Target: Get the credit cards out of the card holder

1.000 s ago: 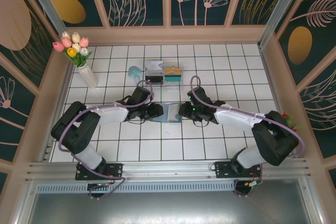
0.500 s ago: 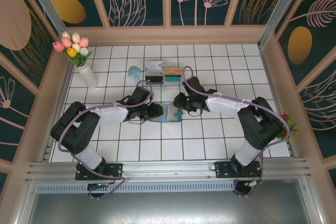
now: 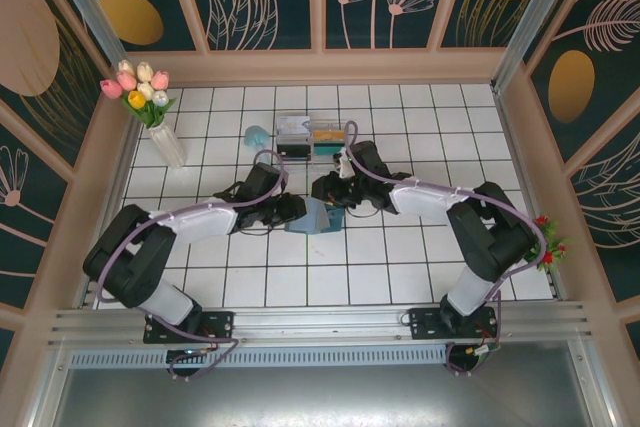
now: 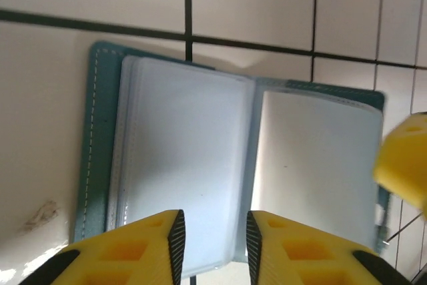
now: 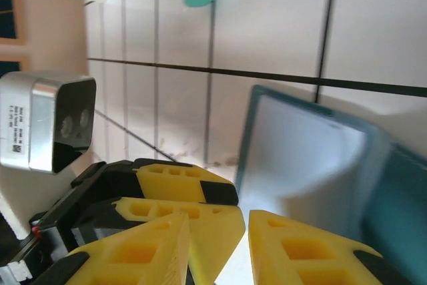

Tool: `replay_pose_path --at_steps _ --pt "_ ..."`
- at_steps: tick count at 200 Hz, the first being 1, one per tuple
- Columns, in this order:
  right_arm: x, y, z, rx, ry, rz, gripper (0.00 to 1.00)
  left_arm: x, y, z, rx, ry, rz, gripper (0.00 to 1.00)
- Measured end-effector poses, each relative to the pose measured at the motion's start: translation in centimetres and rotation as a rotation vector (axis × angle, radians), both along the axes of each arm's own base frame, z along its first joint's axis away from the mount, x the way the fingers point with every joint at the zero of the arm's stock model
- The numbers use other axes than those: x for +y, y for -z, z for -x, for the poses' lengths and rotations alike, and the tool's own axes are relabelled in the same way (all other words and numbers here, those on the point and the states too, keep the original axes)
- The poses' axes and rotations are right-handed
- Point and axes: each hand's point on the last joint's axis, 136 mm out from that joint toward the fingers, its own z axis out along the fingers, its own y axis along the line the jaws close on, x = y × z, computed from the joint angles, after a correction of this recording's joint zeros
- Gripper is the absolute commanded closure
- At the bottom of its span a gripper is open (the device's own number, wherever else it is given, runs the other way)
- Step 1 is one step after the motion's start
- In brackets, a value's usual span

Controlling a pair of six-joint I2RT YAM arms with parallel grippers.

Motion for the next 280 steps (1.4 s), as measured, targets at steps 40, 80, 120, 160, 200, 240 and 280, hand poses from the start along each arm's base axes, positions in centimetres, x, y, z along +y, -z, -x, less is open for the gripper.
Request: replay_pose_path --at_steps 40,80,120,160,200,240,280 --pt "1.1 0.7 0.1 0.043 -0.024 -0.055 0.72 1.7 -1.9 -0.3 -0.071 -0.063 -0.034 0.75" --pt "0.8 2.4 0.1 0.064 -0.004 0.024 0.72 3.4 0.0 0.7 -0.033 -0.099 -0.102 0.78" --pt "1.1 3.7 0.4 0.066 -0.004 0.126 0.72 4.0 0.7 1.0 -0.014 -0.122 -0.123 0.82" --pt "-0.1 6.9 1.1 0.108 0.016 0.259 0.72 3.1 1.3 0.8 0.007 -0.114 -0.087 0.84" --pt "-0.4 7.5 0.9 0.077 -0.016 0.299 0.71 1.7 1.7 1.0 0.036 -0.077 -0.028 0.84" --pt "-0.6 7.7 0.4 0.050 -0.064 0.296 0.71 1.2 3.0 1.0 0.068 -0.063 -0.024 0.84" --pt "-0.7 7.7 0.3 0.050 -0.076 0.285 0.72 1.1 3.6 0.9 0.082 -0.069 -0.035 0.82"
